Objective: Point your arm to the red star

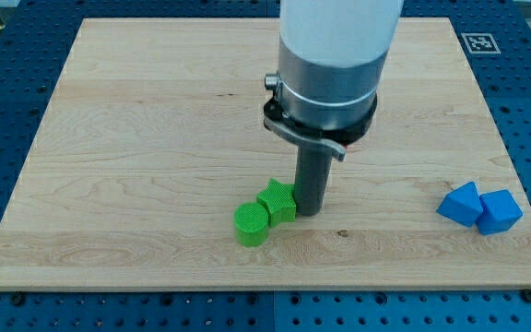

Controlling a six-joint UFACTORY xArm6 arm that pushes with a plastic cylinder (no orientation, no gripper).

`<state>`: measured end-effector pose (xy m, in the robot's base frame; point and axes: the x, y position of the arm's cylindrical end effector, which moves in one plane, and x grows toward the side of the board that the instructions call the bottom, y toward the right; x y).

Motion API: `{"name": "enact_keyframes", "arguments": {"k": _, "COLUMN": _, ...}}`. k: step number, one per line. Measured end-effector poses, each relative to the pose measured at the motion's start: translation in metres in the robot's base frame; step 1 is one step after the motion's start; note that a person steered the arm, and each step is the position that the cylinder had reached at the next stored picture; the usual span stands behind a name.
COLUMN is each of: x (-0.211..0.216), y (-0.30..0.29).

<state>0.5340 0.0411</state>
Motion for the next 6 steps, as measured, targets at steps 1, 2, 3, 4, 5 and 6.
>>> {"name": "enact_keyframes", "arguments": {"k": 1, "x": -0.017, "y": 0.019}}
{"name": "enact_keyframes", "arguments": {"k": 2, "x": -0.022, "y": 0.028}}
{"name": "enact_keyframes", "arguments": {"k": 3, "x": -0.022, "y": 0.029}}
{"name": "enact_keyframes", "arguments": {"k": 4, "x": -0.022, "y": 0.043}}
{"name": "enact_keyframes", "arguments": {"k": 5, "x": -0.022, "y": 0.046}}
{"name": "enact_keyframes", "arguments": {"k": 6, "x": -0.025, "y": 0.059}}
